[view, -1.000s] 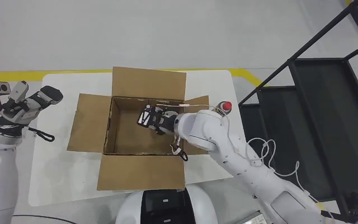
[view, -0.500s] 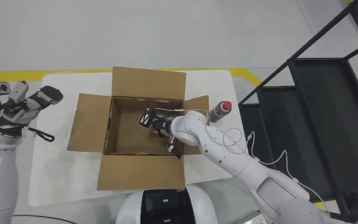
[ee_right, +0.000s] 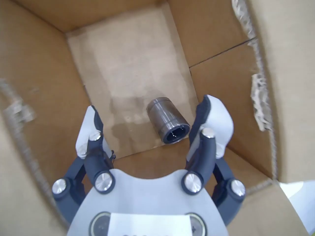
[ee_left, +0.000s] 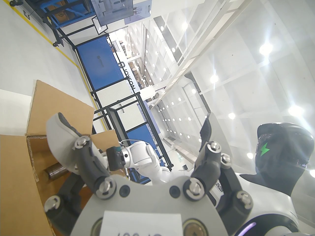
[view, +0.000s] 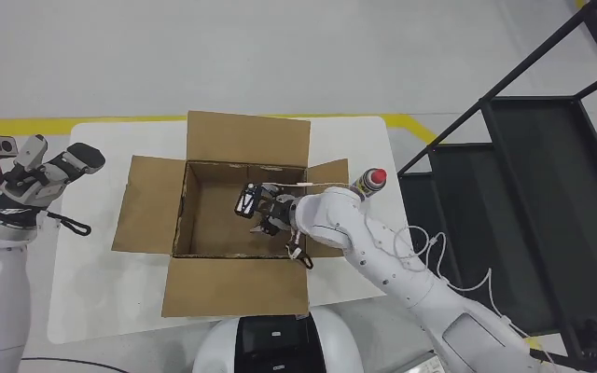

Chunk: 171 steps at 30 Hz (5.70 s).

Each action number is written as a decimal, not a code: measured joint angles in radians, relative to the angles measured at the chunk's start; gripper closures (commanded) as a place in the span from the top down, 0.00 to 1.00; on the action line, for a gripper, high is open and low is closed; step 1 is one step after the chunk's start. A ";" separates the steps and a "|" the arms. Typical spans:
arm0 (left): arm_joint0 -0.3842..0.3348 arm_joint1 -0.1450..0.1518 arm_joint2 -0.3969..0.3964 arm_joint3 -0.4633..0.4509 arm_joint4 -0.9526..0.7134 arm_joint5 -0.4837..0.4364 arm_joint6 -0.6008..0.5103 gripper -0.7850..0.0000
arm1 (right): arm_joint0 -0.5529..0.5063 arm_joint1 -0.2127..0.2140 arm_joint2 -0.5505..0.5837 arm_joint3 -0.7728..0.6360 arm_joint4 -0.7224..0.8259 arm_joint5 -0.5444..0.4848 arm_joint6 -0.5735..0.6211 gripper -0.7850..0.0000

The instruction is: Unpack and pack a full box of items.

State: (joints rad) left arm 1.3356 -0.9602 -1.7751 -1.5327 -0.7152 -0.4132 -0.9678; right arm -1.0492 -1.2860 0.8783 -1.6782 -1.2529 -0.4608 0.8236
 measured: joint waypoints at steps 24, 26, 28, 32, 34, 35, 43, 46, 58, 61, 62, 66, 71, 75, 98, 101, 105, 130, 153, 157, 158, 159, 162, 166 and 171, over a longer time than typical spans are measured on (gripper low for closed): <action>0.000 0.000 0.000 0.000 0.000 0.000 0.000 1.00 | -1.053 0.120 0.883 -0.465 -0.100 -0.019 -0.821 1.00; 0.000 0.000 0.000 0.000 0.000 0.000 0.000 1.00 | -1.073 0.120 0.887 -0.431 -0.092 -0.021 -0.828 1.00; 0.000 0.000 0.000 0.000 0.000 0.000 0.000 1.00 | -1.064 0.119 0.877 -0.392 -0.084 -0.010 -0.799 1.00; 0.000 0.000 0.000 0.000 0.000 0.000 0.000 1.00 | -1.000 0.117 0.832 -0.298 -0.064 0.036 -0.704 1.00; 0.000 0.000 0.000 0.000 0.000 0.000 0.000 1.00 | -0.956 0.115 0.807 -0.246 -0.039 0.055 -0.657 1.00; 0.000 0.000 0.000 0.000 0.000 0.000 0.000 1.00 | -0.938 0.114 0.798 -0.223 -0.024 0.059 -0.641 1.00; 0.000 0.000 0.000 0.000 0.000 0.000 0.000 1.00 | -0.846 0.111 0.772 -0.089 0.066 0.131 -0.511 0.41; 0.000 0.000 0.000 0.000 0.000 0.000 0.000 1.00 | -0.831 0.110 0.761 -0.070 0.072 0.149 -0.466 0.40; 0.000 0.000 0.000 0.000 0.000 0.000 0.000 1.00 | -0.754 0.105 0.693 0.015 0.070 0.230 -0.358 0.26; 0.000 0.000 0.000 0.000 0.000 0.000 0.000 1.00 | -0.736 0.104 0.680 0.042 0.077 0.243 -0.351 0.27; 0.000 0.000 0.000 0.000 0.000 0.000 0.000 1.00 | -0.730 0.103 0.676 0.049 0.077 0.246 -0.349 0.27; 0.000 0.000 0.000 0.000 0.000 0.000 0.000 1.00 | -0.704 0.102 0.653 0.079 0.060 0.265 -0.332 0.26; 0.000 0.000 0.000 0.000 0.000 0.000 0.000 1.00 | -0.682 0.101 0.635 0.103 0.051 0.278 -0.327 0.20; 0.000 0.000 0.000 0.000 0.000 0.000 0.000 1.00 | -0.674 0.101 0.632 0.114 0.052 0.284 -0.328 0.24; 0.000 0.000 0.000 0.000 0.000 0.000 0.000 1.00 | -0.633 0.104 0.618 0.115 0.062 0.272 -0.332 0.00; 0.000 0.000 0.000 0.000 0.000 0.000 0.000 1.00 | -0.692 0.110 0.649 0.031 0.057 0.257 -0.365 0.00; 0.000 0.000 0.000 0.000 0.000 0.000 0.000 1.00 | -0.798 0.117 0.705 -0.118 0.050 0.247 -0.411 0.00; 0.000 0.000 0.000 0.000 0.000 0.000 0.000 1.00 | -0.338 0.080 0.269 -0.334 -0.179 0.162 -0.303 0.00; 0.000 0.000 0.000 0.000 0.000 0.000 0.000 1.00 | 0.051 -0.059 -0.129 0.132 -0.102 0.200 -0.197 1.00; 0.000 0.000 0.000 0.000 0.000 0.000 0.000 1.00 | -0.055 -0.016 0.017 0.019 -0.078 0.140 -0.324 1.00; 0.000 0.000 0.000 0.000 0.000 0.000 0.000 1.00 | -0.092 -0.004 0.060 -0.023 -0.087 0.137 -0.358 1.00; 0.000 0.000 0.000 0.000 0.000 0.000 0.000 1.00 | -0.134 0.008 0.106 -0.071 -0.103 0.135 -0.394 1.00; 0.000 0.000 0.000 0.000 0.000 0.000 0.000 1.00 | -0.287 0.045 0.261 -0.231 -0.176 0.133 -0.506 1.00; 0.000 0.000 0.000 0.000 0.000 0.000 0.000 1.00 | -0.490 0.074 0.451 -0.376 -0.244 0.173 -0.648 1.00; 0.000 0.000 0.000 0.000 0.000 0.000 0.000 1.00 | -0.651 0.085 0.611 -0.372 -0.219 0.234 -0.814 1.00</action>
State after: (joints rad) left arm 1.3356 -0.9602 -1.7751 -1.5327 -0.7152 -0.4132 -0.9678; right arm -1.6998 -1.2014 1.4890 -2.0501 -1.4721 -0.2272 0.0096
